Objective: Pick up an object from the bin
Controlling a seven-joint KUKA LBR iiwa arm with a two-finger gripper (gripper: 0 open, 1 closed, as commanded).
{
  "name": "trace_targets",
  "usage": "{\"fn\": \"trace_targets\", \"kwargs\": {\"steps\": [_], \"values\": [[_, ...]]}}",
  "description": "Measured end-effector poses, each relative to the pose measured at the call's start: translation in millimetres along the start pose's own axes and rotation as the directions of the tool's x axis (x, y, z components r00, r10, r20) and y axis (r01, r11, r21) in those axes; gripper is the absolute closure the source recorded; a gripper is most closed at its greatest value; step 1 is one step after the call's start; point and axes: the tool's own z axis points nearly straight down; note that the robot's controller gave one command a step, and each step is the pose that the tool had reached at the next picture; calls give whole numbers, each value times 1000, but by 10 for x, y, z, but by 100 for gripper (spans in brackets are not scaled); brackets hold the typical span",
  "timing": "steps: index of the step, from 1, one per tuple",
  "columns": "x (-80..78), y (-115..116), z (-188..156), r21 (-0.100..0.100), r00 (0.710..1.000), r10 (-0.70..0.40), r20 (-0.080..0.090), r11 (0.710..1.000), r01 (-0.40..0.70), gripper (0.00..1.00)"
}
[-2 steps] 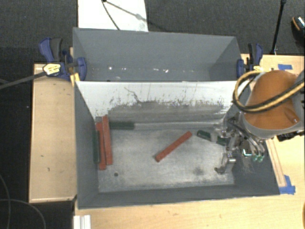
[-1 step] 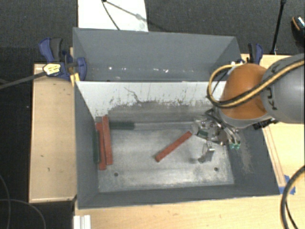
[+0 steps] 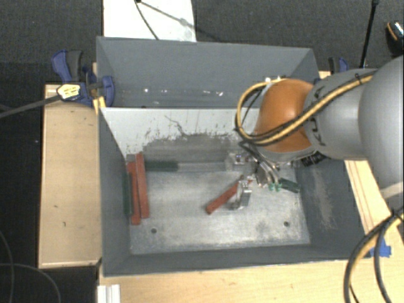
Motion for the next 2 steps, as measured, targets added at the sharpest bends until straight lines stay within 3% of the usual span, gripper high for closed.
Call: {"fn": "trace_targets", "kwargs": {"steps": [1, 2], "values": [[4, -52, -14, 4, 1000, 3, 0, 1000, -3, 100], [36, -352, -1351, 6, 999, -37, 5, 999, 37, 100]]}}
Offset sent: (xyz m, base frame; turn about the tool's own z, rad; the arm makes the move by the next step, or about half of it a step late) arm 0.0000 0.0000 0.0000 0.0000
